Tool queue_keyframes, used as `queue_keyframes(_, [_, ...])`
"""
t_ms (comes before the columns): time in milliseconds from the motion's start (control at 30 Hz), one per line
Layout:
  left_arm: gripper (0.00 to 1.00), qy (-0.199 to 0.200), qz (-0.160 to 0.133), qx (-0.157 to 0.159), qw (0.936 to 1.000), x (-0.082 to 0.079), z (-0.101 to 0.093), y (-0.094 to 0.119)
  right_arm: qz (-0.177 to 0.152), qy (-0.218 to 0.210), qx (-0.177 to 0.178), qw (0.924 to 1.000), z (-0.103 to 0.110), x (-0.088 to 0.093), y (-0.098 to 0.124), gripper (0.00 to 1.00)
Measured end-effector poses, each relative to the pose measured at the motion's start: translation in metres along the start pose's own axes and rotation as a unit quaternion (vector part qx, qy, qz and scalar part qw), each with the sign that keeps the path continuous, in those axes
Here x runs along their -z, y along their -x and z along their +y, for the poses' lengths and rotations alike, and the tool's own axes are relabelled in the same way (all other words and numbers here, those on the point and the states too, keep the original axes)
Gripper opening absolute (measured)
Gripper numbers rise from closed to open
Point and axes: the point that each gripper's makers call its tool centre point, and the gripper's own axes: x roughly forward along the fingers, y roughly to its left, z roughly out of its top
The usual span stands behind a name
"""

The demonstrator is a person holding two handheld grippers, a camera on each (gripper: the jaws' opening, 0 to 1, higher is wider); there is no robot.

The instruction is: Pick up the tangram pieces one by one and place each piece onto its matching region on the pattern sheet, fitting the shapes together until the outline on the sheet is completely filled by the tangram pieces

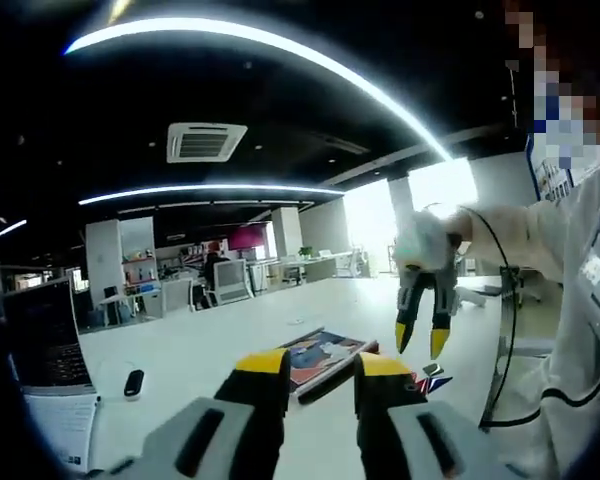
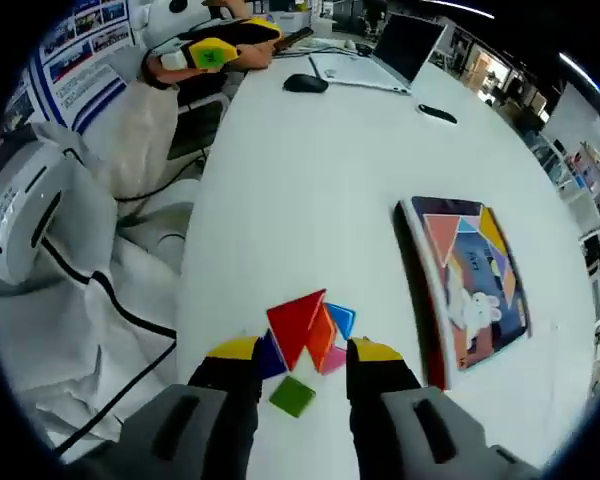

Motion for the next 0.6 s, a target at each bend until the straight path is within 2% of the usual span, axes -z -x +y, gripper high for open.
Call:
queue_keyframes(33, [0.27,0.0,0.0,0.001,1.0,0.0,-0.001,-0.001,0.006,-0.018,-0.012,0.9998,0.007,0.003,-0.006,0.36])
queue_keyframes(100, [0.27,-0.001,0.001,0.008,1.0,0.0,-0.006,-0.003,0.014,-0.015,-0.004,0.9998,0.007,0.006,-0.016,0.36])
queue_keyframes(167, [0.27,-0.004,0.002,0.012,0.9999,0.001,-0.008,-0.003,0.043,0.032,0.014,0.9985,0.001,0.01,-0.017,0.36])
queue_keyframes(233, [0.27,-0.005,0.002,0.013,0.9999,0.0,-0.009,-0.003,0.063,0.105,0.032,0.992,-0.007,0.008,-0.017,0.36])
queue_keyframes(300, [0.27,-0.004,-0.001,0.013,0.9999,-0.001,-0.008,-0.002,0.091,0.223,0.04,0.9698,-0.011,0.004,-0.019,0.35])
queue_keyframes(333, [0.27,-0.004,-0.002,0.012,0.9999,-0.001,-0.008,-0.002,0.105,0.29,0.024,0.951,-0.008,0.003,-0.021,0.36])
queue_keyframes(367, [0.27,-0.003,-0.003,0.011,0.9999,-0.001,-0.007,-0.002,0.109,0.352,-0.012,0.9297,0.001,0.001,-0.023,0.38])
queue_keyframes(400, [0.27,-0.003,-0.004,0.01,0.9999,-0.002,-0.007,-0.002,0.11,0.331,-0.024,0.9368,0.005,0.0,-0.024,0.38])
queue_keyframes(433, [0.27,-0.004,-0.004,0.01,0.9999,-0.002,-0.007,-0.002,0.125,0.281,-0.016,0.9515,0.002,-0.001,-0.027,0.38])
queue_keyframes(500, [0.27,-0.006,-0.004,0.012,0.9999,-0.003,-0.009,-0.001,0.14,0.307,-0.024,0.941,0.0,-0.008,-0.034,0.38])
queue_keyframes(567, [0.27,-0.007,-0.006,0.012,0.9999,-0.004,-0.009,0.0,0.165,0.258,-0.025,0.9515,0.0,-0.003,-0.038,0.39])
queue_keyframes(600, [0.27,-0.006,-0.008,0.012,0.9999,-0.004,-0.009,0.001,0.166,0.239,-0.023,0.9565,0.0,-0.003,-0.042,0.4])
